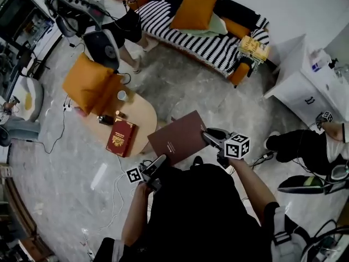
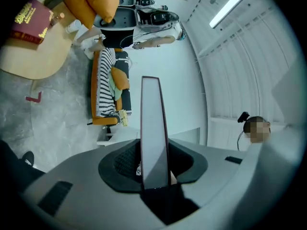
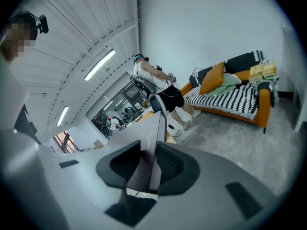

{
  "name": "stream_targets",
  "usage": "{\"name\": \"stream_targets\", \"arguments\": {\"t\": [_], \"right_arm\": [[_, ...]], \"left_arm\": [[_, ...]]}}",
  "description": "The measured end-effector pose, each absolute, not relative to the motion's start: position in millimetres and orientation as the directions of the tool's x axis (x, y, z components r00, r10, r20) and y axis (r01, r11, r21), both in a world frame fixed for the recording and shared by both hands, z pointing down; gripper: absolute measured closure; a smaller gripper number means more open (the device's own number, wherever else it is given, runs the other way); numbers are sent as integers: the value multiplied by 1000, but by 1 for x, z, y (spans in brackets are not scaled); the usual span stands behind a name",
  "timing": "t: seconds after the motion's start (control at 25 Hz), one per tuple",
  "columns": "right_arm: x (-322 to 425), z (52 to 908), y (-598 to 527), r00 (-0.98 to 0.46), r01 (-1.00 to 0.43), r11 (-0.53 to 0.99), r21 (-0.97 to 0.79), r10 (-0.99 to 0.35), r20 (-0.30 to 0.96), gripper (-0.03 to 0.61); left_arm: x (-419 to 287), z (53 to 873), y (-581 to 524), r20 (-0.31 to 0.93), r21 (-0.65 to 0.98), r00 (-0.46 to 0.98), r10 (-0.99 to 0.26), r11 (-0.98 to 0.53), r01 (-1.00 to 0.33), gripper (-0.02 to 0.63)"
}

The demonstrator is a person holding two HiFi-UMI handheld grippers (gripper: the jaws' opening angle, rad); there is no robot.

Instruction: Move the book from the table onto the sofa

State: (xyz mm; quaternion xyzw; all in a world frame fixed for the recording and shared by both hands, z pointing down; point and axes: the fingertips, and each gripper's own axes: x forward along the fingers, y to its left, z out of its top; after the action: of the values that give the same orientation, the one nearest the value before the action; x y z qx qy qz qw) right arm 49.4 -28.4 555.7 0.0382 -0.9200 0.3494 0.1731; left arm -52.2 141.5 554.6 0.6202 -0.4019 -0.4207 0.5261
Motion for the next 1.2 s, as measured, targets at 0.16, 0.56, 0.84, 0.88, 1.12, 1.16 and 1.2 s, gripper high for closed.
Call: {"name": "stream_targets", "arguments": {"t": [0.16, 0.56, 0.84, 0.88, 1.12, 1.16, 1.2], "right_arm": [[81, 559, -49, -940, -253, 718, -649, -23, 340, 463], [98, 570, -85, -901, -426, 616, -663, -218, 376, 463], [77, 558, -127, -846, -533, 566, -629, -361, 392, 463], [75, 555, -134, -835, -550, 554, -625, -391, 388, 463], [77, 549, -156, -760, -624, 452, -637, -542, 359, 463], [80, 550, -156, -745, -631, 427, -648, -566, 352, 463], [83, 552, -155, -730, -637, 402, -658, -588, 348, 463]], "left_arm": [[-34, 552, 111, -73, 990, 407, -910, -115, -78, 462], [-52, 563, 42, -39, 994, 555, -831, -90, -65, 462], [-101, 573, -44, 17, 981, 651, -759, -115, -159, 462], [-107, 570, -59, 15, 979, 665, -747, -125, -162, 462], [-119, 555, -132, 10, 957, 746, -666, -211, -201, 459], [-117, 555, -138, 15, 952, 755, -655, -221, -211, 457], [-114, 557, -142, 24, 945, 761, -648, -234, -229, 454]]}}
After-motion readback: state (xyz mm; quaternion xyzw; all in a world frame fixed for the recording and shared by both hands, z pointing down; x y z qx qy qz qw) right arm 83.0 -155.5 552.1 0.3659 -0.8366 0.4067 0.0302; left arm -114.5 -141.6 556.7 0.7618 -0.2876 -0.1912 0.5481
